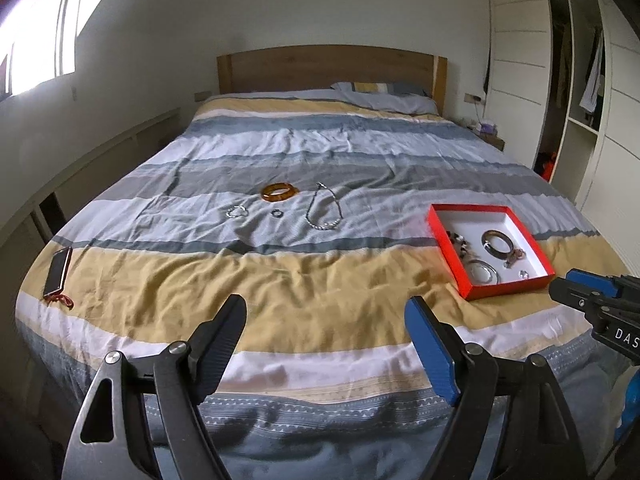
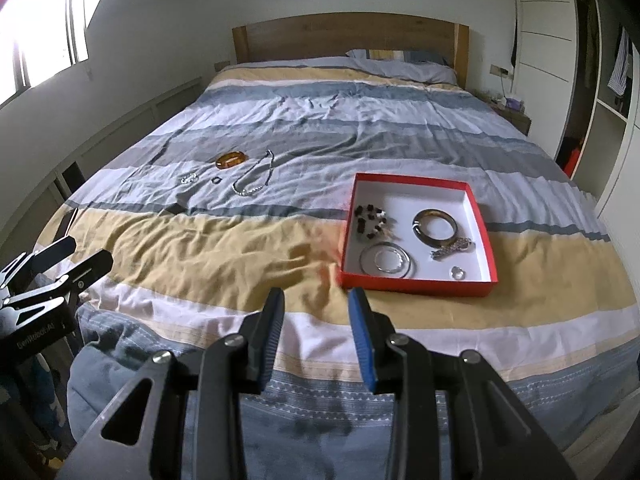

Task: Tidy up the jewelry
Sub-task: 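Withdraw both tools from the box back toward the remaining jewelry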

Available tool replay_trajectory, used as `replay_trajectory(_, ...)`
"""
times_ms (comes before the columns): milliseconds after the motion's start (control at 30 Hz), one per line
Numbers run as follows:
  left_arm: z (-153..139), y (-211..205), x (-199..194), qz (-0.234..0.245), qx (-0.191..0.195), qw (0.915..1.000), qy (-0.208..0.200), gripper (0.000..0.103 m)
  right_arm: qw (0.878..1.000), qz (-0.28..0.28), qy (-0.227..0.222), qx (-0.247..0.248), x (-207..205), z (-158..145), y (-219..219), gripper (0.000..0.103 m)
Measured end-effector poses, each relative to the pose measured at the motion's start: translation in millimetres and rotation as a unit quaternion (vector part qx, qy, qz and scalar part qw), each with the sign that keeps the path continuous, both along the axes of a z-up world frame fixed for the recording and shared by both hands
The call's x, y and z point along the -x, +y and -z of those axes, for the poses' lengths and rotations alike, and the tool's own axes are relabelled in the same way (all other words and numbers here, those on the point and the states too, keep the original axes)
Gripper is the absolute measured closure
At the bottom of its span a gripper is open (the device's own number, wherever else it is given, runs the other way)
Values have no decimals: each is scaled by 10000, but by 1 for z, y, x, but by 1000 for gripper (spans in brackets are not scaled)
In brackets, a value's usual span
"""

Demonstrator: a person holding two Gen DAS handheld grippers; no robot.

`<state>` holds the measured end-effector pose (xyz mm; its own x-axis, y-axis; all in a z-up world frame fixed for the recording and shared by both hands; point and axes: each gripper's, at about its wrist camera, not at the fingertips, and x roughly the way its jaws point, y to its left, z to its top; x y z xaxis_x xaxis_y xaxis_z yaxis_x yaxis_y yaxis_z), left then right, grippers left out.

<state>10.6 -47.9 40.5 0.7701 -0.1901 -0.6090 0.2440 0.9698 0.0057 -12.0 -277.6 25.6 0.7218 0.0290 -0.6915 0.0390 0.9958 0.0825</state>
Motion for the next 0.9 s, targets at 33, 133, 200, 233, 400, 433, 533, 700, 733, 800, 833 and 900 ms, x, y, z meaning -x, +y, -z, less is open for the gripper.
replay_trajectory(33,0,2,1,-22,27,10000,-16,23,10000,-7,-5,-5,0,0,1,71)
replay_trajectory(133,1,5,1,-63,72,9999,-45,23,10000,-24,-19,-33,-1,1,2,70)
replay_trajectory(200,2,5,-1,-73,53,10000,12,22,10000,-22,-17,-49,-3,3,2,66)
replay_trajectory(233,3,5,-3,-78,25,9999,65,20,10000,-26,-14,-58,-4,4,2,65)
replay_trajectory(400,12,2,-14,-125,-44,9997,223,17,9999,-61,53,-103,-13,12,1,64)
replay_trajectory(433,14,1,-16,-128,-74,9996,246,17,9999,-69,69,-108,-15,14,1,64)
replay_trajectory(533,23,-1,-24,-106,-144,9991,382,17,9998,-103,130,-139,-24,20,1,64)
replay_trajectory(700,41,3,-39,-220,-241,9976,610,17,9993,-254,251,-140,-43,30,8,64)
replay_trajectory(733,44,5,-42,-250,-256,9974,631,17,9991,-288,279,-143,-47,33,10,64)
replay_trajectory(800,50,10,-48,-317,-293,9966,699,17,9987,-343,337,-148,-54,38,13,64)
replay_trajectory(833,54,12,-51,-340,-314,9962,740,17,9985,-365,369,-161,-58,40,15,64)
replay_trajectory(900,60,16,-57,-395,-336,9954,808,17,9981,-402,429,-194,-65,46,17,64)
